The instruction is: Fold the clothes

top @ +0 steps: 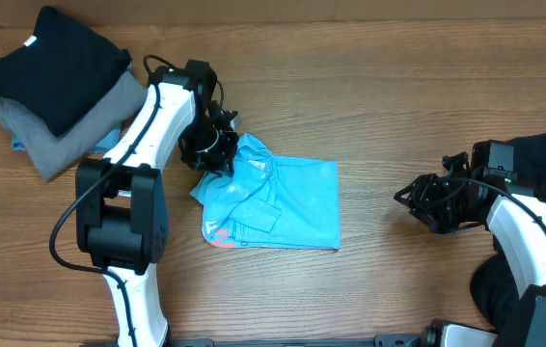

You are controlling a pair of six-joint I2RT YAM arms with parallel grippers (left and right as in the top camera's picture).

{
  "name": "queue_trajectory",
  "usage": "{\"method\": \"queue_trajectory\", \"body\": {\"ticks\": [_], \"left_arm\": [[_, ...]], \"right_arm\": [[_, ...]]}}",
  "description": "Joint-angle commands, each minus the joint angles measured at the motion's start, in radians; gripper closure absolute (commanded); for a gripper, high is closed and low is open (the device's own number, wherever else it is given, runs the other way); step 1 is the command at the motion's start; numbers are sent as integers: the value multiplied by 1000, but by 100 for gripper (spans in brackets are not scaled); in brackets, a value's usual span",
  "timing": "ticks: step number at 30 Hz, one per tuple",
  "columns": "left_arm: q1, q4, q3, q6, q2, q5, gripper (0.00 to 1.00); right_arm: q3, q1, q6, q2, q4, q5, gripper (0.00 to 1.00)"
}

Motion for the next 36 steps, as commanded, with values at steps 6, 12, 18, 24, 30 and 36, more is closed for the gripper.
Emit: {"method": "queue_trajectory", "body": {"ticks": [6,12,18,24,30,36], "left_arm": [[-105,-100,4,24,-18,223,89],[-252,-147,4,7,-18,195,80],[-356,-146,4,-83,-18,43,50],[-368,-152,26,-106,-18,-3,46],[-358,-153,103,-105,-18,-52,44],[-357,-50,97,-147,-14,-271,29]], "right_arm": [[21,3,-8,-18,2,-7,50],[21,3,-7,-18,10,-7,49],[21,3,-8,-18,17,-7,48],[21,3,-7,-18,26,-7,48],[21,3,-7,-18,32,-8,47],[21,3,-8,-18,32,-6,46]]}}
